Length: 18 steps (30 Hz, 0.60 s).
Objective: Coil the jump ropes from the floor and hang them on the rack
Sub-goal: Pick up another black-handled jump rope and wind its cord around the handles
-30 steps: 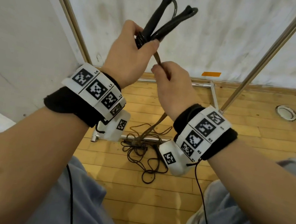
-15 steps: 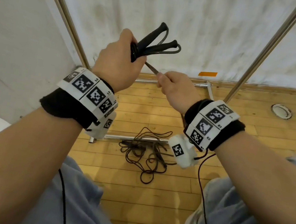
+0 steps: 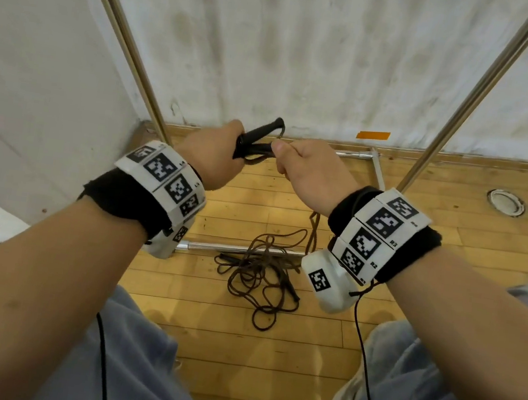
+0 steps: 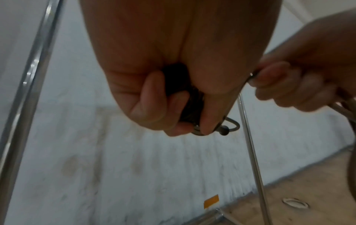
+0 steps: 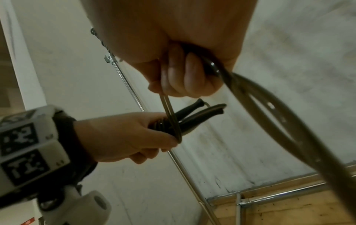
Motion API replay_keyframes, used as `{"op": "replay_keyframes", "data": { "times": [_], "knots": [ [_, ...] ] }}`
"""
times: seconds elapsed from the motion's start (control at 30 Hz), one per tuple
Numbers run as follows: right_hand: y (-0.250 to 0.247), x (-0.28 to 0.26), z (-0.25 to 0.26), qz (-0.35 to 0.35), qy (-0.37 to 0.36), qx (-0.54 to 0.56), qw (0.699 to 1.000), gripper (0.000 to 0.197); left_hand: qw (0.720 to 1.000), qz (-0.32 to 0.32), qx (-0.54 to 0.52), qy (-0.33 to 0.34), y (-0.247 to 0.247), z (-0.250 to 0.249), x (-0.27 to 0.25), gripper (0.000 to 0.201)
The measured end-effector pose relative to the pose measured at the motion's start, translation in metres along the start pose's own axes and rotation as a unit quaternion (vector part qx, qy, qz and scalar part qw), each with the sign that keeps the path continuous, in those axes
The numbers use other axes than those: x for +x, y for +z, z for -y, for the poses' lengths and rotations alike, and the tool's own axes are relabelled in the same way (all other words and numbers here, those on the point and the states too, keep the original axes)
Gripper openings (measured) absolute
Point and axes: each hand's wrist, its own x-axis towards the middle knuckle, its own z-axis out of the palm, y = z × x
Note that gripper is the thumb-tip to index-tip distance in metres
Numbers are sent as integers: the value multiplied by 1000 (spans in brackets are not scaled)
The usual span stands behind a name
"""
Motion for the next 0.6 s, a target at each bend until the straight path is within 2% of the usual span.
{"op": "replay_keyframes", "data": {
  "times": [0.1, 0.17, 0.23, 0.3, 0.47, 0.6],
  "knots": [
    [-2, -1, 3, -10, -2, 20, 1000, 45, 999, 9, 5, 36, 10, -9, 0, 18],
    [-6, -2, 4, -23, 1, 31, 999, 45, 996, 10, -3, 85, 16, -14, -2, 31],
    [-12, -2, 4, -46, 10, 45, 998, 46, 991, -13, -5, 130, 23, -18, -4, 46],
    [-16, -2, 4, -55, 16, 59, 997, 47, 989, -50, -22, 136, 29, -19, -4, 51],
    [-11, -7, 10, -8, 13, 49, 999, 46, 984, -110, -3, 139, 36, -19, 0, 29],
    [-12, -8, 10, 1, 10, 44, 999, 49, 984, -103, 17, 145, 43, -24, -3, 18]
  ]
}}
